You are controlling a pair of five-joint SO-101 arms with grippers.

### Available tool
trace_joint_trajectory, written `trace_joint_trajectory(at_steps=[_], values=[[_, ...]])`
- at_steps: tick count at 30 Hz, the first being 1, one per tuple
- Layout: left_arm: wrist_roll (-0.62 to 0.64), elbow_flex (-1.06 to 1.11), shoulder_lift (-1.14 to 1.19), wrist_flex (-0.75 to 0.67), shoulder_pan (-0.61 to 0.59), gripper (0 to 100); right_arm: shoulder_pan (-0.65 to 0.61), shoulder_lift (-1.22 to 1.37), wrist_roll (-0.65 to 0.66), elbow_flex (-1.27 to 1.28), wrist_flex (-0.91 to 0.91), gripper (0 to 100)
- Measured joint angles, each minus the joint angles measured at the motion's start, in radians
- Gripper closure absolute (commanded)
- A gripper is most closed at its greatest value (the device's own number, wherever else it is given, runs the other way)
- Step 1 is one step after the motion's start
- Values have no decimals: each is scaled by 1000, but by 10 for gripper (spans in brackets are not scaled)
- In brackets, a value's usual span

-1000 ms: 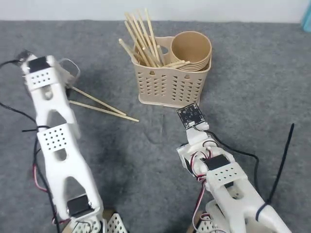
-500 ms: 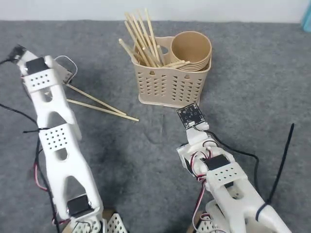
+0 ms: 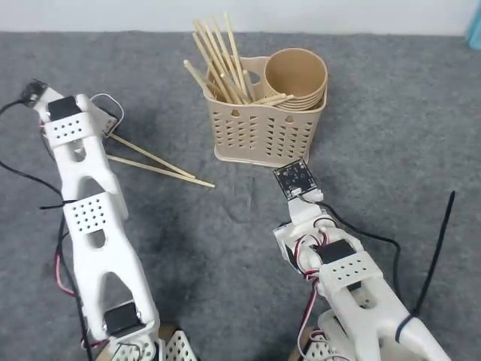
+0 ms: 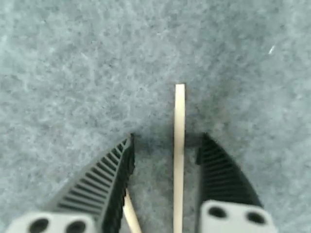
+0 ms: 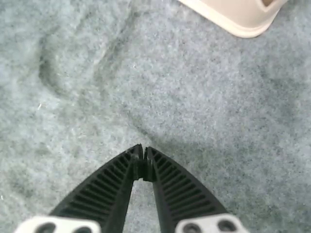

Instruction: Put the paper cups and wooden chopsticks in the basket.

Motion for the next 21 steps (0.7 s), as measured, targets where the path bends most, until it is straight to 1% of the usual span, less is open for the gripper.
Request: trace_joint_trajectory(at_steps=[2,6,11,13,21], values=[[2,0,0,-3,0,974,0,0,0,0,0,991],[5,-11,2,-3,5,991,0,0,0,0,0,991],[2,-123,5,86,-3,991,0,0,0,0,0,991],[2,-167,-5,87,-25,991,0,0,0,0,0,991],[2,-173,-176,92,-141,991,0,0,0,0,0,991]])
